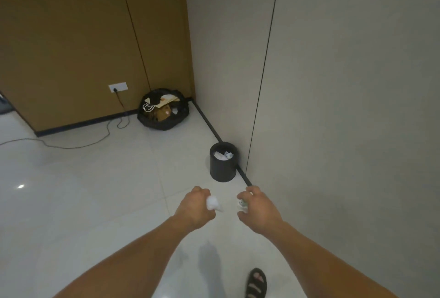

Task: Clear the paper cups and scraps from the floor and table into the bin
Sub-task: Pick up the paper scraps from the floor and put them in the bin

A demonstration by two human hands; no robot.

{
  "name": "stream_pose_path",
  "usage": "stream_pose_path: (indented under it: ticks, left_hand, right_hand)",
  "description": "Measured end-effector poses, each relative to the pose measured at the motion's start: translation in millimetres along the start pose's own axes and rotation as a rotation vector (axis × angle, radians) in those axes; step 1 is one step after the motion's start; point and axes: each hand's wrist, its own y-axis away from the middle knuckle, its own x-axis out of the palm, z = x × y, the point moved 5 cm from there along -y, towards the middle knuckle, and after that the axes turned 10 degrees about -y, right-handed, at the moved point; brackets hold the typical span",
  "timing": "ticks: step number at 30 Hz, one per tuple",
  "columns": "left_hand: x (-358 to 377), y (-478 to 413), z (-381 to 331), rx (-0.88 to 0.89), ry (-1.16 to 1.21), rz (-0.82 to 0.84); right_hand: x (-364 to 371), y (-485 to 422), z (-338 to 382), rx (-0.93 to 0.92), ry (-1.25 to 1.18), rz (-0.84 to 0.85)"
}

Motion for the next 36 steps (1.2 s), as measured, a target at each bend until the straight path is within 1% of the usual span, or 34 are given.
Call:
stream_pose_path:
  ticks: [7, 10, 14, 17, 21, 24, 26, 29, 32, 36]
  left_hand:
    - [-43.2, -159.2, -21.9, -0.068, 0.027, -0.045]
    - [-49.0, -214.2, -24.8, -0.079, 0.051, -0.03]
    - [-48.4, -299.3, -11.8, -0.085, 0.083, 0.009]
    - [-45.6, -375.9, 2.0, -0.062, 0.061, 0.04]
    - [-35.4, -489.2, 26.4, 0.012, 0.086, 0.127]
    - [-22.1, -565.2, 44.2, 0.017, 0.106, 0.205]
    - [-5.9, -606.8, 53.3, 0.038, 0.104, 0.256]
    - [39.1, -661.8, 67.4, 0.063, 0.099, 0.305]
    - [109.3, -714.5, 80.8, 0.088, 0.132, 0.31]
    - [215.4, -780.6, 104.9, 0.079, 0.156, 0.303]
  right_hand:
    - [-79.2, -168.1, -18.3, -0.077, 0.015, 0.029]
    - [-98.1, -224.8, -26.9, -0.071, 0.035, 0.048]
    - [-101.5, -303.0, -36.8, -0.058, 0.039, 0.083]
    - [-93.1, -372.4, -45.5, -0.034, 0.053, 0.106]
    - [-76.0, -471.7, -59.1, 0.048, 0.016, 0.117]
    - [-59.3, -537.0, -75.0, 0.115, -0.01, 0.154]
    - [-43.7, -576.7, -90.2, 0.153, -0.029, 0.162]
    - [-8.8, -633.6, -121.4, 0.197, -0.061, 0.187]
    - [43.3, -691.7, -169.2, 0.204, -0.105, 0.17]
    - [130.9, -758.8, -248.6, 0.197, -0.031, 0.208]
